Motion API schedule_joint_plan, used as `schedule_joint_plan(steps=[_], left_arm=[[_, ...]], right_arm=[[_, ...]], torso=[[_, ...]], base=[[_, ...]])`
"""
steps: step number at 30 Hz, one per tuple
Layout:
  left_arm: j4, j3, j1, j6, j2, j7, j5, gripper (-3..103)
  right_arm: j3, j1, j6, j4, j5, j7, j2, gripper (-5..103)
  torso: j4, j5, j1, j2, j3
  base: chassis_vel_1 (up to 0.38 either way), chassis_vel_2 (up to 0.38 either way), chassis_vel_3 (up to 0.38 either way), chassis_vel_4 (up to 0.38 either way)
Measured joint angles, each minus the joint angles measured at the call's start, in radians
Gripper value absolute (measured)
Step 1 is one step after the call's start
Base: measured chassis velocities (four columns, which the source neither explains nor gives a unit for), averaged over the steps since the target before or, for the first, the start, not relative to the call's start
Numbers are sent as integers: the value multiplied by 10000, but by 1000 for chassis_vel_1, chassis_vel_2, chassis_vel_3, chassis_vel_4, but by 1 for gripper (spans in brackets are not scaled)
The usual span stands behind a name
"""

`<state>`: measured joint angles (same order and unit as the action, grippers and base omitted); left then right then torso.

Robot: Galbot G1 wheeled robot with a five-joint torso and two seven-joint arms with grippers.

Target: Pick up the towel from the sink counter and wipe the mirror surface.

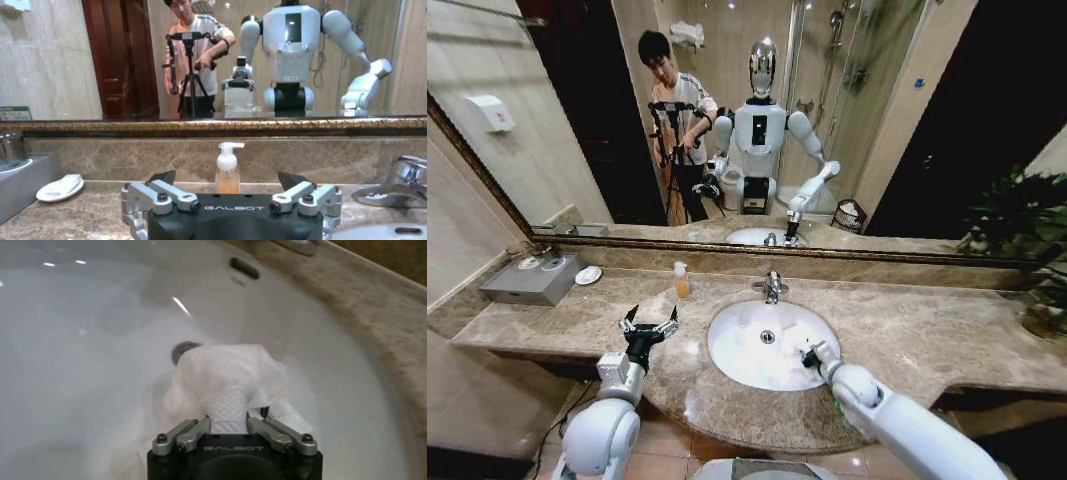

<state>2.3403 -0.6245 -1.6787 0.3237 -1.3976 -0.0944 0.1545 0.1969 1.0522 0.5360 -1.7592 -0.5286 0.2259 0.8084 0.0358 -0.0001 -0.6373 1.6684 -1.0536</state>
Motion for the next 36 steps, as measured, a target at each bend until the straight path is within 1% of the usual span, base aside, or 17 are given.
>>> schedule_joint_plan(steps=[5,9,13,15,17,19,24,27,30,34,36], left_arm=[[0,0,0,0,0,0,0,100],[0,0,0,0,0,0,0,100],[0,0,0,0,0,0,0,100],[0,0,0,0,0,0,0,100],[0,0,0,0,0,0,0,100],[0,0,0,0,0,0,0,100],[0,0,0,0,0,0,0,100],[0,0,0,0,0,0,0,100],[0,0,0,0,0,0,0,100],[0,0,0,0,0,0,0,100],[0,0,0,0,0,0,0,100]], right_arm=[[-96,-594,164,540,-100,46,182,10],[-269,-922,90,935,-169,130,239,10],[-390,-931,18,998,-171,209,222,10],[-476,-630,81,823,-134,-68,133,10],[-475,-535,95,758,-114,-117,120,10],[-325,-163,81,495,-31,-179,81,10],[123,11,-137,192,20,-145,-27,10],[274,-158,-149,174,20,-34,52,10],[278,-491,-185,428,-28,87,188,10],[-130,-696,-220,314,-218,152,175,10],[-531,-492,-400,-233,-239,231,50,10]], torso=[[3,1,-1,0,-1],[4,0,-2,-1,-2],[1,0,-2,-1,-1],[1,-2,-2,0,-1],[1,-2,-2,-1,-1],[-2,-1,-1,0,-1],[-1,-4,-1,0,0],[-2,-1,-1,0,0],[3,1,-1,0,-1],[2,1,-2,-1,-1],[1,-2,-3,-1,-1]], base=[[0,0,0,0],[0,0,0,0],[0,0,0,0],[0,0,0,0],[0,0,0,0],[0,0,0,0],[0,0,0,0],[0,0,0,0],[0,0,0,0],[0,0,0,0],[0,0,0,0]])
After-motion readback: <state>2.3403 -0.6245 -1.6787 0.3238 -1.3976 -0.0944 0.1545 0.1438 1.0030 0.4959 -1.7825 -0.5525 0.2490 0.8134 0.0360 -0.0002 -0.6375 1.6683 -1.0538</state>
